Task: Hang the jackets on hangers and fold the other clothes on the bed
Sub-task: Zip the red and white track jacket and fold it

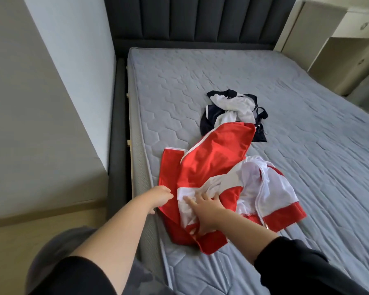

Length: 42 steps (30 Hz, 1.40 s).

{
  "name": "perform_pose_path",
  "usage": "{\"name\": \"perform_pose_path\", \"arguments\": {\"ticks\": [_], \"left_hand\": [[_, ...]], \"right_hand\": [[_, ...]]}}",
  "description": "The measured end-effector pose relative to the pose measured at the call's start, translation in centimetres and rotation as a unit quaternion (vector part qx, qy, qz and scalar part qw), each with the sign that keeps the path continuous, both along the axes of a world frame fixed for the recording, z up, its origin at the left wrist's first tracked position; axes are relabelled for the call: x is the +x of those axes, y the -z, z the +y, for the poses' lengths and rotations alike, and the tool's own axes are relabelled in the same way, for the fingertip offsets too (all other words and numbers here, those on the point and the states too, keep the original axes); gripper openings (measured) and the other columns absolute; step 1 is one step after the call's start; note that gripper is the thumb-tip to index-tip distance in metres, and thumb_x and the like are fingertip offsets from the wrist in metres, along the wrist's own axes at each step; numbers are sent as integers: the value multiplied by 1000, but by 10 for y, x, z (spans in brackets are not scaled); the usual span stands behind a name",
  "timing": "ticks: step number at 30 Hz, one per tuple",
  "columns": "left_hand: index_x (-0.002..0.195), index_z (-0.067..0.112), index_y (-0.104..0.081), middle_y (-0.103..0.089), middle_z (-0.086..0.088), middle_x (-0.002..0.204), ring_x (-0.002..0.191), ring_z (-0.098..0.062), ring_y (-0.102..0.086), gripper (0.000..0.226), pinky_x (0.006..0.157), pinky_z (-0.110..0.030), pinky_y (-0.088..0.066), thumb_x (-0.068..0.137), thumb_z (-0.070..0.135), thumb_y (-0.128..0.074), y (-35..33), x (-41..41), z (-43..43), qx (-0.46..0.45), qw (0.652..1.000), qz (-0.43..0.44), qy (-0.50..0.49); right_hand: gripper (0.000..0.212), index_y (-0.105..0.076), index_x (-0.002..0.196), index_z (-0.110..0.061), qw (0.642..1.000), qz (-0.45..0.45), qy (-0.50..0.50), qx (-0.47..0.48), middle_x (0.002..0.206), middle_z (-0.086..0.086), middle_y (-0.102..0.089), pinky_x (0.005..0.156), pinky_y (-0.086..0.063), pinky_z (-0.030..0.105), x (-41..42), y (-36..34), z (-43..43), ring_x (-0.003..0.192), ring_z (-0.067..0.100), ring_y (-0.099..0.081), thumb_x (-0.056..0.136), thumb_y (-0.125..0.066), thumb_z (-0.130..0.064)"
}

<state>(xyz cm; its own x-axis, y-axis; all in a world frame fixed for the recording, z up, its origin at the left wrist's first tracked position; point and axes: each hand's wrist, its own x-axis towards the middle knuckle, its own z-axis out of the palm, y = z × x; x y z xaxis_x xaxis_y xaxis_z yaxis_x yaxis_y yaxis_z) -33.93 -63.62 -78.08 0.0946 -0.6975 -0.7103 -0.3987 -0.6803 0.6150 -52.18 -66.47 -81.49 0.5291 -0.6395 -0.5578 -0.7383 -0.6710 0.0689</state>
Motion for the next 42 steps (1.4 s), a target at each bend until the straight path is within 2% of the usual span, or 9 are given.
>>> {"name": "perform_pose_path", "arguments": {"ticks": [3, 6, 11, 14, 22, 29, 32, 36, 42], "left_hand": [[128, 17, -53, -50, -1, 118, 107, -20, -47, 33, 83, -31, -37, 98, 24, -43, 6, -2, 2, -24, 998, -32, 56], [111, 12, -61, -57, -6, 109, 98, -18, -49, 27, 70, -26, -38, 98, 24, -41, 1, 0, 2, -61, 987, -68, 129], [141, 24, -43, -44, 2, 144, 131, -13, -42, 57, 107, -23, -31, 92, 54, -47, -18, 6, 4, -111, 972, -52, 201], [125, 44, -44, -50, 7, 136, 119, -7, -49, 46, 93, -9, -35, 85, 43, -67, -43, 2, 4, -199, 964, -9, 174], [143, 42, -32, -44, 14, 143, 131, -7, -43, 79, 107, -38, -39, 73, 33, -68, -163, 17, 7, -463, 884, -33, 64], [119, 69, -37, -48, 51, 111, 102, 29, -45, 66, 81, -6, -38, 66, 47, -68, -266, 95, 83, -549, 830, -98, -26], [106, 73, -41, -53, 49, 105, 98, 26, -49, 62, 79, -13, -40, 60, 46, -72, -299, 136, 123, -557, 818, -122, -77], [113, 50, -55, -67, 30, 96, 97, 6, -63, 58, 70, -9, -46, 60, 45, -76, -332, 187, 182, -549, 805, -148, -169], [108, 34, -60, -68, 19, 94, 90, -1, -65, 53, 71, -19, -50, 59, 28, -80, -379, 234, 275, -496, 784, -296, -228]], "right_hand": [[85, -11, 149, -24, 996, -35, -5, -86, 130, 16, -51, 101, -33, 53, 6, 7, 0, 126, 35, -44, 81, -61, -15], [48, -47, 130, -16, 985, -129, 93, -64, 116, 10, -61, 86, -45, 37, 6, 6, -8, 111, 31, -57, 84, -52, -7], [19, -67, 88, -11, 898, -361, 248, -33, 86, 9, -70, 66, -42, 26, 7, -39, -31, 85, 29, -63, 75, -55, -4], [25, -65, 70, -18, 839, -473, 262, -64, 68, -6, -64, 54, -35, 17, 15, -88, -42, 67, 17, -57, 71, -52, 3], [24, -60, 62, -17, 772, -604, 161, -112, 54, -9, -52, 55, -38, 26, 67, -233, -36, 58, 11, -48, 74, -49, 2], [25, -67, 72, -11, 692, -714, 66, -84, 57, -5, -61, 50, -39, 13, 155, -335, 25, 54, -1, -52, 72, -48, 5], [24, -68, 75, -5, 663, -747, 29, -44, 68, 13, -66, 54, -42, 23, 198, -367, 57, 61, 10, -53, 72, -46, 5], [28, -66, 68, -14, 622, -782, -4, 39, 58, -10, -62, 56, -44, 21, 253, -414, 105, 61, 4, -56, 77, -47, 5], [20, -68, 73, -14, 497, -801, -10, 334, 56, -5, -67, 51, -51, 21, 313, -481, 174, 52, 7, -63, 91, -61, -9]]}}
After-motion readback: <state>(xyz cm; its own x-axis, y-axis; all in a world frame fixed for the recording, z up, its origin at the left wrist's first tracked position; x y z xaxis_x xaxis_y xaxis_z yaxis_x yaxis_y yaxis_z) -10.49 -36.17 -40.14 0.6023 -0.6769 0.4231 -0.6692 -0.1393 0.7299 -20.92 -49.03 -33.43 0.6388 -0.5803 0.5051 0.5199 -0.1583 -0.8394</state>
